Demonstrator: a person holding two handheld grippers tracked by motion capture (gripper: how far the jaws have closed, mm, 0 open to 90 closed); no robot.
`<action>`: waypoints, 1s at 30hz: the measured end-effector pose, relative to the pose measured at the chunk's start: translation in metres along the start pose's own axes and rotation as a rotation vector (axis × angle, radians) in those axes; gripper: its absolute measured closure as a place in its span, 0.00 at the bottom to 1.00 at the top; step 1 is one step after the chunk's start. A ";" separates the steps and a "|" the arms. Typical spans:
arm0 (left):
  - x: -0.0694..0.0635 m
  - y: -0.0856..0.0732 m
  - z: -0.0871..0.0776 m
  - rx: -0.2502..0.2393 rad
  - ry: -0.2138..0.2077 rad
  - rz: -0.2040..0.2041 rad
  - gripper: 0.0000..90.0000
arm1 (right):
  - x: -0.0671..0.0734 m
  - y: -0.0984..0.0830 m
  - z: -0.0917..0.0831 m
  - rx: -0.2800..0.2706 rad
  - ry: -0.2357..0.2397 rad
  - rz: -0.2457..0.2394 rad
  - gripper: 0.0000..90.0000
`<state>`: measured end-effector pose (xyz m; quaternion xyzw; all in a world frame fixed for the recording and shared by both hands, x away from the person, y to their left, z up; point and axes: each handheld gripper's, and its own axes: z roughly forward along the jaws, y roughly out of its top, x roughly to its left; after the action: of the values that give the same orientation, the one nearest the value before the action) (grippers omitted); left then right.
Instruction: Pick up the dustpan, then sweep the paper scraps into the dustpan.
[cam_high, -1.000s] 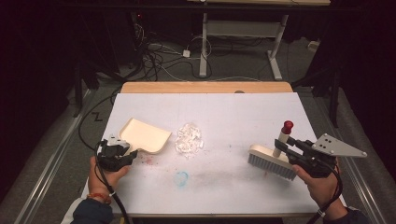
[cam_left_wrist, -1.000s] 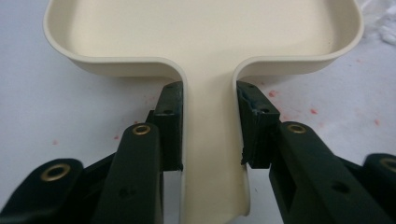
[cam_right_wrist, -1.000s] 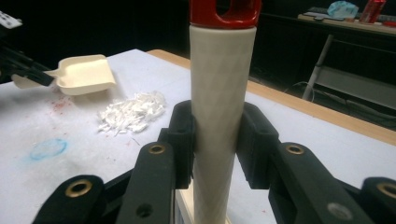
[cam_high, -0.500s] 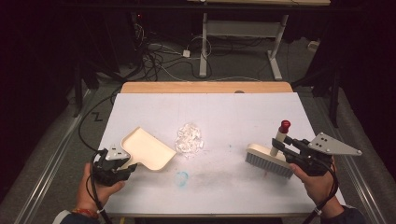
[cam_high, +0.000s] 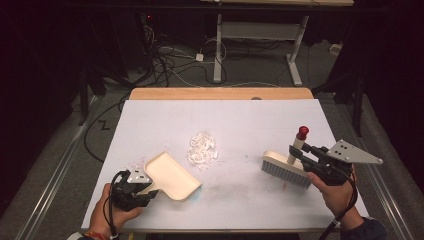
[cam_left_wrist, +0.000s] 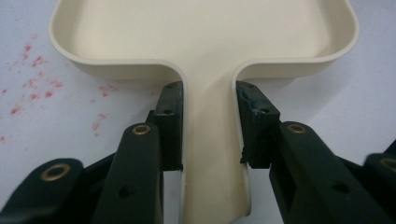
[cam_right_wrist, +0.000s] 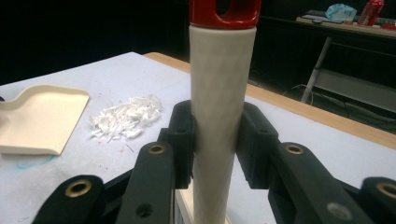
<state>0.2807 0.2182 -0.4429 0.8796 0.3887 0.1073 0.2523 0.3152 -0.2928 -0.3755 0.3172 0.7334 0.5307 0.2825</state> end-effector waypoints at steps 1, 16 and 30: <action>0.000 0.001 0.001 0.001 0.000 0.003 0.71 | 0.000 0.000 0.001 -0.005 0.002 0.000 0.78; 0.002 0.002 0.007 -0.004 -0.015 0.007 0.70 | -0.001 0.006 0.013 -0.035 -0.013 -0.009 0.78; 0.004 0.005 0.012 0.005 -0.020 -0.005 0.70 | 0.000 0.014 0.043 -0.044 0.007 -0.021 0.78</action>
<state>0.2916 0.2140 -0.4507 0.8803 0.3885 0.0971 0.2544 0.3498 -0.2633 -0.3747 0.3011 0.7258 0.5449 0.2925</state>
